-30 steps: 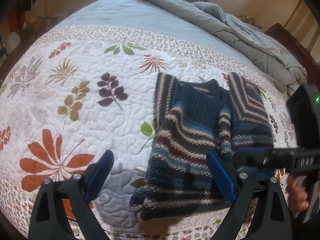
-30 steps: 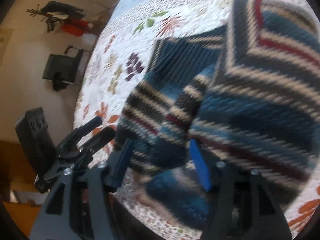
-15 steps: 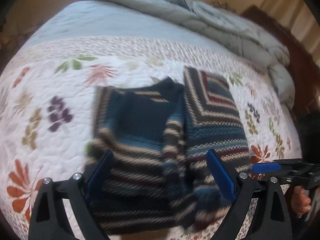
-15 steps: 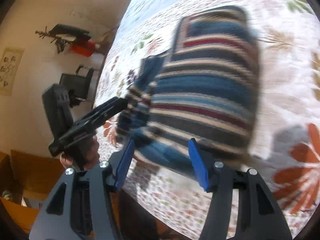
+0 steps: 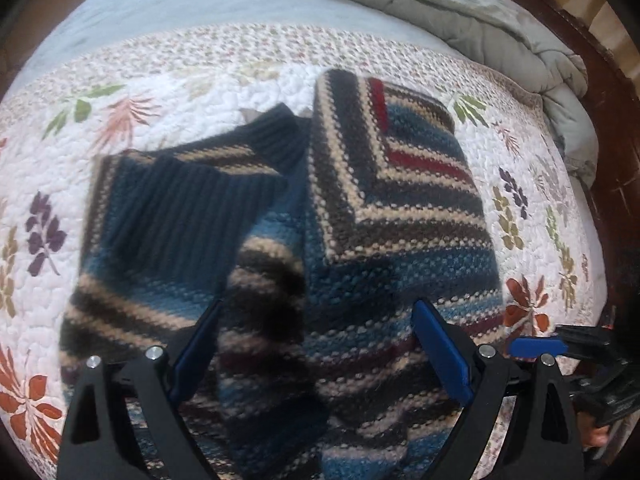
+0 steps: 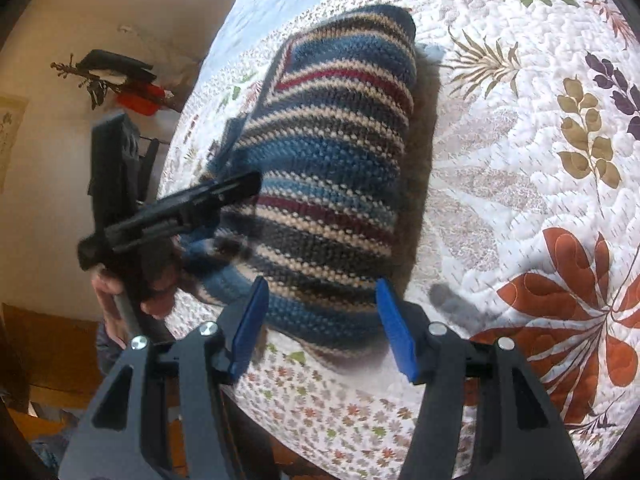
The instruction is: Fold small clothes
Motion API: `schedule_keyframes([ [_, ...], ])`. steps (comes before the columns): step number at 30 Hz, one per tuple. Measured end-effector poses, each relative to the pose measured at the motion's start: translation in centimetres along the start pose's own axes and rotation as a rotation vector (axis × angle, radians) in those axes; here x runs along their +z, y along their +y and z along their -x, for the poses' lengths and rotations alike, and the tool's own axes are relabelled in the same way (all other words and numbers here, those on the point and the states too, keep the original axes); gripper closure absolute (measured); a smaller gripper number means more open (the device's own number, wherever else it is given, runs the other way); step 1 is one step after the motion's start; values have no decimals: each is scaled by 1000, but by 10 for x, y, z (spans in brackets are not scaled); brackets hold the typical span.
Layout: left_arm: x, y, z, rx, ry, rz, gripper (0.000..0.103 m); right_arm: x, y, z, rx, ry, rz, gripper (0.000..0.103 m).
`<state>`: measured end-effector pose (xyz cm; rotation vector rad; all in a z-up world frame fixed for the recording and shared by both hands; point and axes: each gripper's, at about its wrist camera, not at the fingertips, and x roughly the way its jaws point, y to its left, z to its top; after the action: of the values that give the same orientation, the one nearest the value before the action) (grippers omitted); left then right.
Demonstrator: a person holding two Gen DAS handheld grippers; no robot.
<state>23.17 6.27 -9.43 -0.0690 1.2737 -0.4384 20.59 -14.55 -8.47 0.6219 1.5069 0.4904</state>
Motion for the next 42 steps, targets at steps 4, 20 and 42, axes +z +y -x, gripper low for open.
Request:
schedule_keyframes([
  [4, 4, -5, -4, -56, 32, -4, 21, -2, -11, -7, 5, 10, -25, 47],
  [20, -11, 3, 43, -101, -107, 47, 81, -9, -31, 6, -30, 2, -55, 46],
  [42, -50, 129, 76, -1, -146, 212, 80, -3, 36, -22, 2, 45, 81, 47],
])
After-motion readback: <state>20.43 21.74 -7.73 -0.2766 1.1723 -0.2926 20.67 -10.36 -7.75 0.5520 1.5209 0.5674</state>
